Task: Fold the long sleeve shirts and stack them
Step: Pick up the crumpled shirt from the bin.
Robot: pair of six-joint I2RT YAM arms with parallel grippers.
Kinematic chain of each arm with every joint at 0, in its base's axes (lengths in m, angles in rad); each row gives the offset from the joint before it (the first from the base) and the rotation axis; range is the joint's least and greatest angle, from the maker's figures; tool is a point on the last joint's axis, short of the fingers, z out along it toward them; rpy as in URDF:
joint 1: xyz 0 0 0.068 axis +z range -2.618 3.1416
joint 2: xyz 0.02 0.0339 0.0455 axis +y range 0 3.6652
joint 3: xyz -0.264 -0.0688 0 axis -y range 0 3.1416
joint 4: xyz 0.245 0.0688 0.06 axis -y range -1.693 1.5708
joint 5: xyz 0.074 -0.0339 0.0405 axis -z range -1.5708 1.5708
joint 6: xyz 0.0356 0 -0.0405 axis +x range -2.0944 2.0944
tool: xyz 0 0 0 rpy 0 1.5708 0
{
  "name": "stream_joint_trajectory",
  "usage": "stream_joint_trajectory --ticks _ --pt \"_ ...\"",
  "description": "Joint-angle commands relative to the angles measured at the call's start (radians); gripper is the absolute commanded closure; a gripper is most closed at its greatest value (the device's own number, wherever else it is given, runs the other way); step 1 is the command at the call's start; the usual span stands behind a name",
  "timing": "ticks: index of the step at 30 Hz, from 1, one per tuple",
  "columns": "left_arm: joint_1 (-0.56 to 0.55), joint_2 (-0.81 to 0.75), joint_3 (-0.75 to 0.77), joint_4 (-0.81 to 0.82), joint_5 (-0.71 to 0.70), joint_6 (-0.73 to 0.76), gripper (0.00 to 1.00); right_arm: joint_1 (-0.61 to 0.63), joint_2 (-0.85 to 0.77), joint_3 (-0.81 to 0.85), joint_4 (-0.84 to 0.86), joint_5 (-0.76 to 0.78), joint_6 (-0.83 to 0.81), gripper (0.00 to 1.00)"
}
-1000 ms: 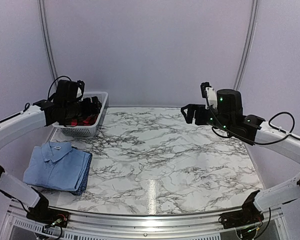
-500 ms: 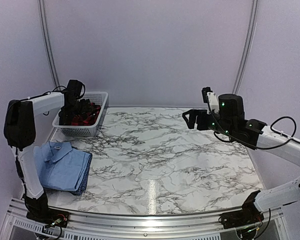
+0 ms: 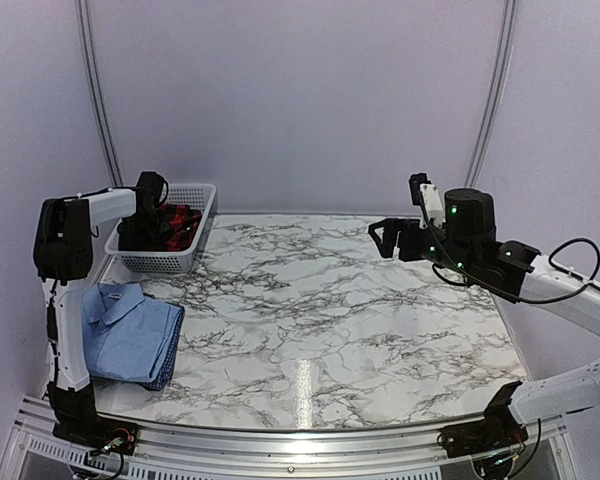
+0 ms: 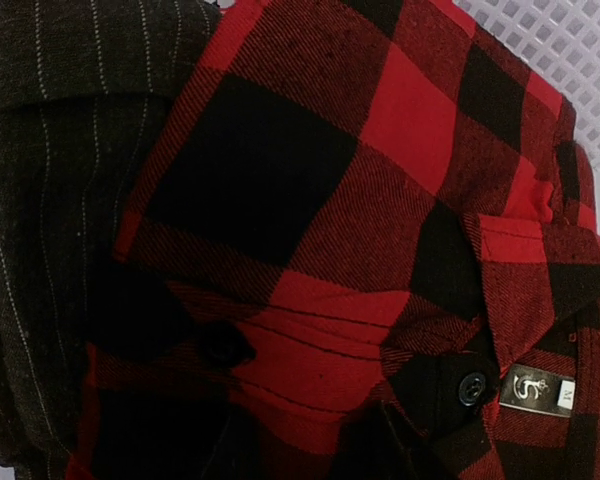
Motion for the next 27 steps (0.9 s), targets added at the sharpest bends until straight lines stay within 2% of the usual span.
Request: stream_joint_trajectory --ticks 1,5,6,17,22,27 --pt "0.005 0.03 0.053 -0.033 -0.03 0.0 0.66 0.007 -0.018 0.011 -0.009 -0.009 -0.014 0.01" --pt "0.005 0.023 0.076 -0.034 -0.028 0.013 0.98 0.007 -0.019 0.018 -0.013 -0.008 -0.013 0.02" --pt "0.005 0.018 0.081 -0.033 -0.028 0.016 1.0 0.008 -0.019 0.019 -0.014 -0.008 -0.013 0.01" --pt "-0.036 -0.175 0.13 -0.011 -0.024 0.084 1.0 0.007 -0.001 0.027 -0.006 -0.012 -0.012 0.02" --pt "-0.093 -0.291 0.136 0.033 -0.024 0.139 1.0 0.007 0.012 0.034 0.0 -0.014 -0.014 0.01" --pt "-0.198 -0.401 0.136 0.108 0.013 0.229 1.0 0.007 0.024 0.041 0.006 -0.019 -0.015 0.02"
